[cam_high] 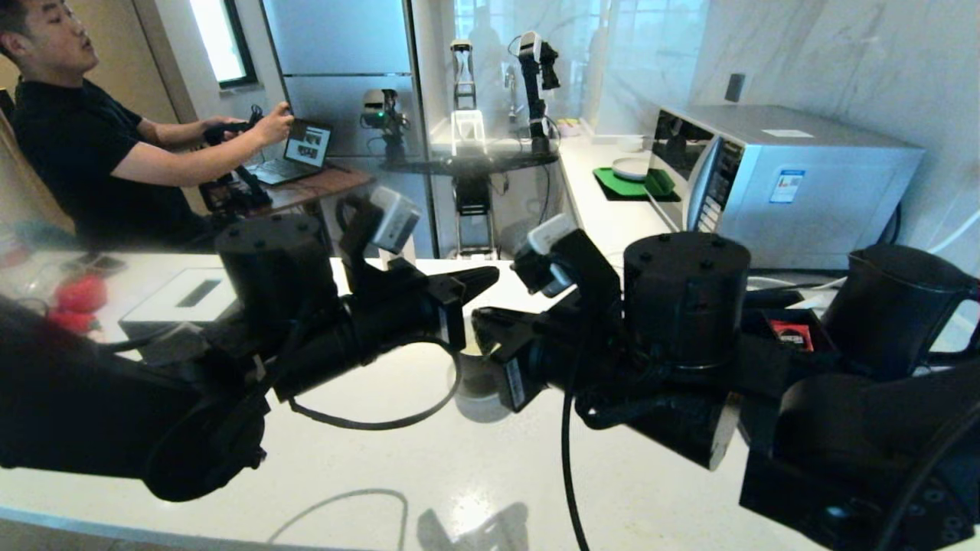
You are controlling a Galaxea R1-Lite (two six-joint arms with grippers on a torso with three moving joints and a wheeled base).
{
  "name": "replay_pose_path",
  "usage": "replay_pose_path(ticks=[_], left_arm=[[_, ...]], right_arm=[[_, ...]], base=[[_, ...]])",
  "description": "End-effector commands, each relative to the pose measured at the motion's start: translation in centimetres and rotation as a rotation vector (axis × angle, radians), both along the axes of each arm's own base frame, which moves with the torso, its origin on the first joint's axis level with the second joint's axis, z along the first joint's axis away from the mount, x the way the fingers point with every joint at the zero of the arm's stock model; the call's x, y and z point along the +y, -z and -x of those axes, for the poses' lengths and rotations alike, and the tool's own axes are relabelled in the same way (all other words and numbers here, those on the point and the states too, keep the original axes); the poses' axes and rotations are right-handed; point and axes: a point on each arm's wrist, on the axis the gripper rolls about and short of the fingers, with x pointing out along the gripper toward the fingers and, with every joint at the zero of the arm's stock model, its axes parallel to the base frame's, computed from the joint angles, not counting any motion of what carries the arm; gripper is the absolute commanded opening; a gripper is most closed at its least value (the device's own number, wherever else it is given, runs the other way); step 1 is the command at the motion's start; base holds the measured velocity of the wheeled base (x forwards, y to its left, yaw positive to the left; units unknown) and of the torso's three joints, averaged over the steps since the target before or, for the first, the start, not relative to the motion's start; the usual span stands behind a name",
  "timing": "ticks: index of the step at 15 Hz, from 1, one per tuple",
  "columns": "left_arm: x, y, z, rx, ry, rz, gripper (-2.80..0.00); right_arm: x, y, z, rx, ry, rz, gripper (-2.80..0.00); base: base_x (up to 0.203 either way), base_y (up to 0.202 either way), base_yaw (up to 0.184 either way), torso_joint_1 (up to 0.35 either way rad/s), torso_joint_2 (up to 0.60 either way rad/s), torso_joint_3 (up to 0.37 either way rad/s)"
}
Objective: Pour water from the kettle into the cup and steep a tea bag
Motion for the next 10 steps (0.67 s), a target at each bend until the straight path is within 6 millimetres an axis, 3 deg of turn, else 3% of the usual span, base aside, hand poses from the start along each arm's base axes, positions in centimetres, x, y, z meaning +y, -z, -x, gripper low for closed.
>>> replay_pose_path(ticks=[1, 8, 9, 10], left_arm=[[0.07, -0.06, -0.04, -0.005, -0.002, 0.004, -2.8], [0.06, -0.01, -0.06, -0.003, -0.002, 0.003, -2.8], [0.06, -0.01, -0.06, -0.003, -0.002, 0.003, -2.8], [0.06, -0.01, -0.06, -0.003, -0.002, 0.003, -2.8]], right_arm=[[-0.1, 0.57, 0.1, 0.01, 0.0, 0.014, -2.8], [-0.41, 1.26, 0.34, 0.02, 0.001, 0.024, -2.8], [-0.46, 1.32, 0.38, 0.02, 0.002, 0.027, 0.0], [-0.46, 1.29, 0.38, 0.019, 0.003, 0.026, 0.0]], base=[[0.0, 0.0, 0.0, 0.0, 0.0, 0.0], [0.0, 0.0, 0.0, 0.0, 0.0, 0.0], [0.0, 0.0, 0.0, 0.0, 0.0, 0.0], [0.0, 0.0, 0.0, 0.0, 0.0, 0.0]])
